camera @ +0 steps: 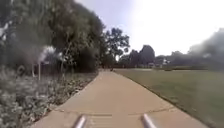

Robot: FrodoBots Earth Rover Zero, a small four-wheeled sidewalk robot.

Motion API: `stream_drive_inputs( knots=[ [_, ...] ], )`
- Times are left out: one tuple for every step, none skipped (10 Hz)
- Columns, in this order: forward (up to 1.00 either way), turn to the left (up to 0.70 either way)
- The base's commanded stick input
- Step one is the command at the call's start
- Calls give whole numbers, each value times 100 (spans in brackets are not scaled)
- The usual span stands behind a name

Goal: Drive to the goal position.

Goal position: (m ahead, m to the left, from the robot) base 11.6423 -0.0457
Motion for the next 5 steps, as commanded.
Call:
stream_drive_inputs(
  knots=[
    [70,0],
    [70,0],
    [70,0],
    [70,0],
    [70,0]
  ],
)
